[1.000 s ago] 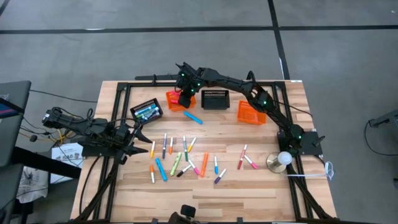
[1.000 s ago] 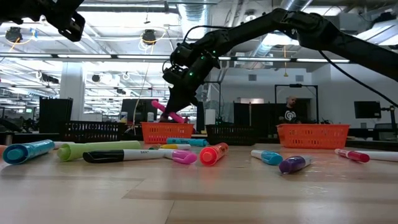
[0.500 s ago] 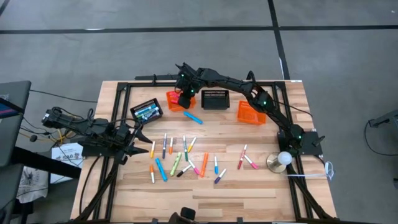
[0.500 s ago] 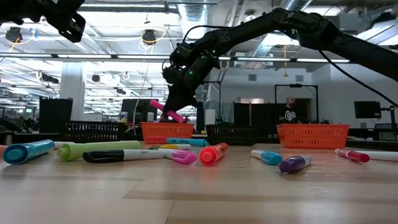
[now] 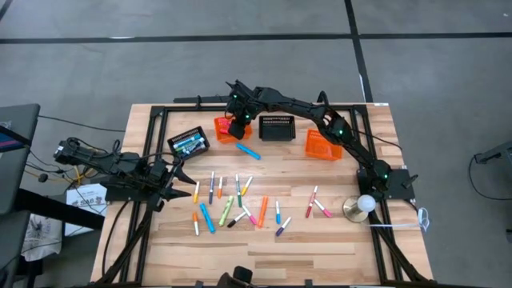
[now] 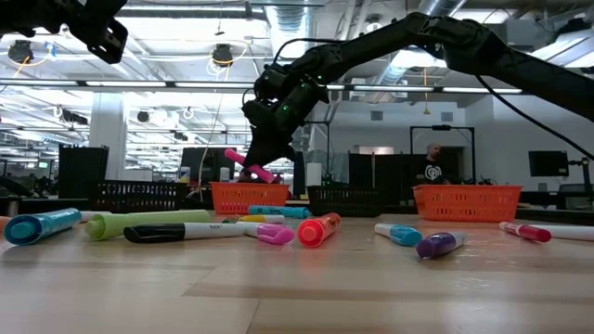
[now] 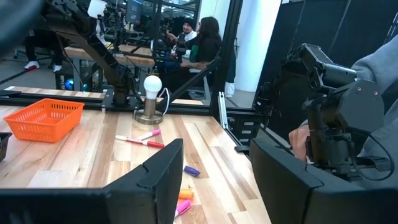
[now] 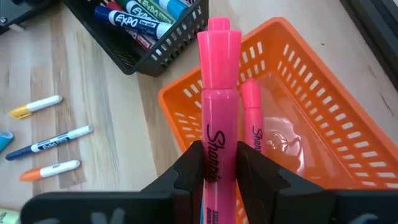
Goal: Pick & Place Markers
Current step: Put the large pink highlighter pen into the left orange bin, then put the large orange highlighter pen into the left orange bin
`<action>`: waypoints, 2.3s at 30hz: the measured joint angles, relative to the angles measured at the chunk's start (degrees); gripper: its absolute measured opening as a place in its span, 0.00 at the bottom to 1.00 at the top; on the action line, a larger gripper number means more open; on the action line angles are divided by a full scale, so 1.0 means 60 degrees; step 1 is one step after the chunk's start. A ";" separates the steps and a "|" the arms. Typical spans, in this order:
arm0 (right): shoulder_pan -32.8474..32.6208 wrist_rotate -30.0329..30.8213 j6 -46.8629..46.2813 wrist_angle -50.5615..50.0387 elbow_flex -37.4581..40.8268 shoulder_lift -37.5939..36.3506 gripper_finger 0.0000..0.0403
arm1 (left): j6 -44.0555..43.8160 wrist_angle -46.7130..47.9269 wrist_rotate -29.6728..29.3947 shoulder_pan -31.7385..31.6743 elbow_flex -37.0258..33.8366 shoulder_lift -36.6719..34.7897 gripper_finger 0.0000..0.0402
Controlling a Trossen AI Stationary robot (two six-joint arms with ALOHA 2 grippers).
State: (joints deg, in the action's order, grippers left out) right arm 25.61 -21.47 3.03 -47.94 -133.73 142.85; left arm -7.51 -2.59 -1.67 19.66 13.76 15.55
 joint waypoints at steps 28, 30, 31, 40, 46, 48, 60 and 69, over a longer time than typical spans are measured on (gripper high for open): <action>-0.0011 0.0073 0.0342 -0.0019 -0.0003 -0.0120 0.38 | -0.0004 0.0066 0.0000 0.0000 -0.0004 0.0000 0.46; -0.0017 0.0073 0.0389 -0.0130 0.0000 -0.0272 0.38 | -0.0004 0.0069 0.0000 0.0004 -0.0004 0.0000 0.46; -0.0030 0.0070 0.0554 -0.0127 -0.0004 -0.0336 0.38 | -0.0004 0.0069 0.0000 0.0000 -0.0004 0.0000 0.46; -0.0348 0.0073 0.2374 -0.1338 -0.0004 -0.1543 0.34 | 0.0016 0.0073 0.0000 0.0004 -0.0011 0.0000 0.46; -0.0976 0.0065 0.2823 -0.3088 -0.0008 -0.2409 0.33 | 0.0026 0.0073 0.0000 0.0002 -0.0011 0.0000 0.46; -0.1235 0.0068 0.2853 -0.3977 -0.0011 -0.2662 0.33 | 0.0026 0.0073 0.0000 0.0003 -0.0011 0.0000 0.46; -0.3034 0.0111 0.2068 -0.6998 0.0052 -0.3612 0.33 | -0.0073 0.0070 0.0004 0.0003 -0.0011 0.0000 0.46; -0.3734 0.0350 0.0923 -0.7005 0.0033 -0.3829 0.33 | -0.0080 0.0065 0.0004 0.0000 -0.0011 0.0055 0.46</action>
State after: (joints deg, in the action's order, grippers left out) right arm 3.20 -19.38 8.56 -89.97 -133.53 119.87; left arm -7.99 -2.20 -1.65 19.66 13.69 15.88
